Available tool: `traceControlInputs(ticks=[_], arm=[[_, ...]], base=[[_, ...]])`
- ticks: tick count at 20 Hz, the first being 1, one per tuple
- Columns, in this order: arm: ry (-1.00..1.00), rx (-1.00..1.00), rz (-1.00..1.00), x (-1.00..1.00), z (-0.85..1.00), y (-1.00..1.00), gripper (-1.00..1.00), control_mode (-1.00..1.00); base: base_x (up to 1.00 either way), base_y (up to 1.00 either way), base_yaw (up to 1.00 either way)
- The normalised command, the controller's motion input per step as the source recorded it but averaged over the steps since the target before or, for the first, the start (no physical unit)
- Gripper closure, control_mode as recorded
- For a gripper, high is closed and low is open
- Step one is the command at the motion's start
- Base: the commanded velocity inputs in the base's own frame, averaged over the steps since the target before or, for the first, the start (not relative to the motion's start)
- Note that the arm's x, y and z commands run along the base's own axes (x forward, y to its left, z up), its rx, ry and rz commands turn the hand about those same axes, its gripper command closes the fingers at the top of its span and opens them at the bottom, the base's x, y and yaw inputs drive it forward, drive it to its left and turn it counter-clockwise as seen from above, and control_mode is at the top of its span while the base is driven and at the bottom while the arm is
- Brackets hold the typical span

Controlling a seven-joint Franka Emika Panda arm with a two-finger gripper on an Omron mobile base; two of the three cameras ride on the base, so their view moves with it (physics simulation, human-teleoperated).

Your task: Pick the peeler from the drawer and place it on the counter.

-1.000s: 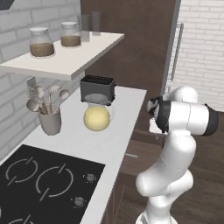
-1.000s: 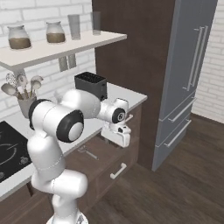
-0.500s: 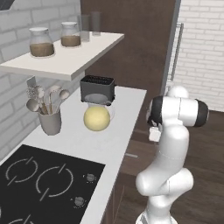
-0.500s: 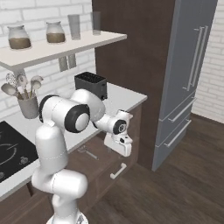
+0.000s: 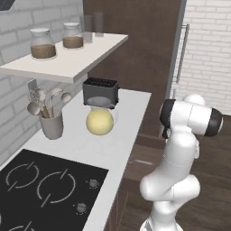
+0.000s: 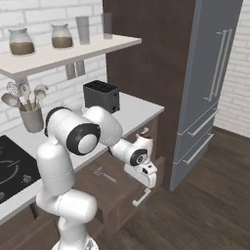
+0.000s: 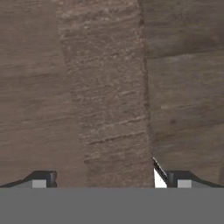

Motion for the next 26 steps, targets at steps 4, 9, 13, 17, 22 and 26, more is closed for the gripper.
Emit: traceControlInputs(ticks=[4, 9, 13, 17, 22, 26], arm=[[-0.16, 0.0, 0.06, -0.59, 0.0, -1.0, -1.0, -1.0], [-0.15, -0.05, 0.08, -0.46, 0.04, -1.0, -1.0, -1.0], [-0.11, -0.07, 0.11, -0.24, 0.22, -1.0, -1.0, -1.0], [-0.12, -0.04, 0.14, -0.38, 0.23, -1.0, -1.0, -1.0], [-0.12, -0.01, 0.1, -0.24, 0.79, -0.57, -1.0, -1.0], [-0.22, 0.0, 0.07, -0.12, 1.0, 0.11, -1.0, -1.0]], base=[[0.0, 0.0, 0.0], [0.0, 0.0, 0.0], [0.0, 0.0, 0.0], [0.0, 0.0, 0.0], [0.0, 0.0, 0.0], [0.0, 0.0, 0.0]])
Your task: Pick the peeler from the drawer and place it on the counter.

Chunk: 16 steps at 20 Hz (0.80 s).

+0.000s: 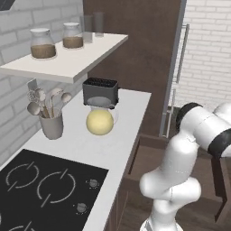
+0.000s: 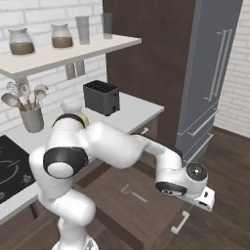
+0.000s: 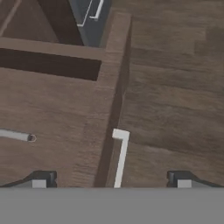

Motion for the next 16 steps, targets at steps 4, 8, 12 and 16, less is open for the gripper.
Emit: traceControlInputs(ticks=[4, 8, 12, 16], arm=[[-0.15, -0.1, 0.04, -0.07, 1.0, 0.74, -1.0, -1.0], [0.1, -0.35, 0.11, 0.04, 1.0, 0.91, -1.0, -1.0], [0.34, -0.27, 0.17, 0.4, 0.83, 0.96, -1.0, -1.0], [0.51, -0.06, 0.43, 0.79, -0.1, 0.48, -1.0, -1.0]], base=[[0.0, 0.0, 0.0], [0.0, 0.0, 0.0], [0.0, 0.0, 0.0], [0.0, 0.0, 0.0]])
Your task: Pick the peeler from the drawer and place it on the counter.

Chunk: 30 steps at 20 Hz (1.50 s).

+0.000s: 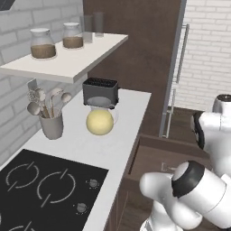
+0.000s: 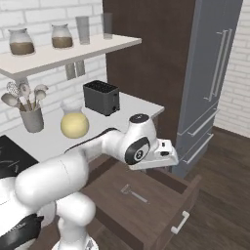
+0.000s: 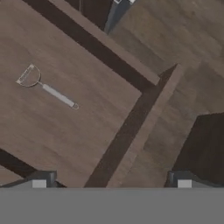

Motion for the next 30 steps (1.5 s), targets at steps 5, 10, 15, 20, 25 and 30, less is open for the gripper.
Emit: traceControlInputs(ticks=[5, 10, 15, 20, 25, 30], arm=[[0.37, 0.09, 0.42, 0.71, -0.49, 0.19, -1.0, -1.0], [0.18, 0.02, 0.34, 0.43, -0.27, 0.16, -1.0, -1.0], [0.02, 0.14, 0.26, 0.19, 0.0, 0.0, -1.0, -1.0], [0.05, 0.1, 0.18, -0.09, -0.32, 0.13, -1.0, -1.0], [0.08, 0.0, 0.13, -0.12, -0.58, 0.44, -1.0, -1.0], [-0.08, 0.0, 0.03, -0.03, -0.5, 0.37, -1.0, -1.0]], base=[[0.0, 0.0, 0.0], [0.0, 0.0, 0.0], [0.0, 0.0, 0.0], [0.0, 0.0, 0.0], [0.0, 0.0, 0.0], [0.0, 0.0, 0.0]])
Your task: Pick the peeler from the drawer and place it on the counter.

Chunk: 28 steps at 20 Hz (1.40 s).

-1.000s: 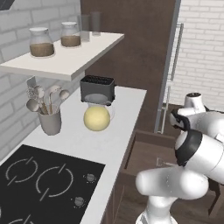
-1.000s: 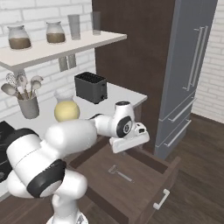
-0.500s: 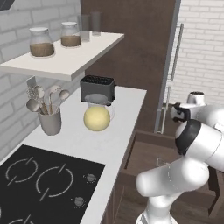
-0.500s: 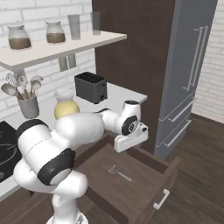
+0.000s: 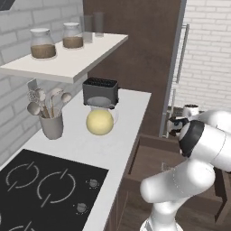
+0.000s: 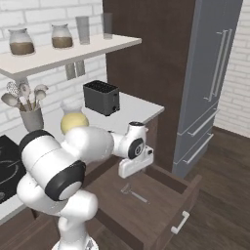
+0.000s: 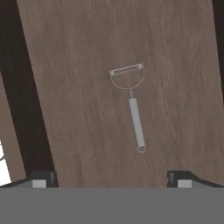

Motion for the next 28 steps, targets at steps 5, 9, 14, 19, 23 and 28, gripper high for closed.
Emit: traceControlInputs(ticks=[5, 9, 14, 19, 23, 28], arm=[[-0.1, 0.0, 0.0, 0.0, -0.69, 0.05, -1.0, -1.0], [-0.01, 0.0, 0.02, 0.19, -0.57, 0.01, -1.0, -1.0], [0.0, 0.0, 0.04, 0.15, -0.25, 0.02, -1.0, -1.0], [0.01, 0.0, 0.05, 0.28, -0.14, 0.01, -1.0, -1.0], [0.02, 0.0, 0.05, 0.29, -0.37, -0.01, -1.0, -1.0], [0.02, 0.0, 0.04, 0.22, -0.5, -0.07, -1.0, -1.0]], base=[[0.0, 0.0, 0.0], [0.0, 0.0, 0.0], [0.0, 0.0, 0.0], [0.0, 0.0, 0.0], [0.0, 0.0, 0.0], [0.0, 0.0, 0.0]])
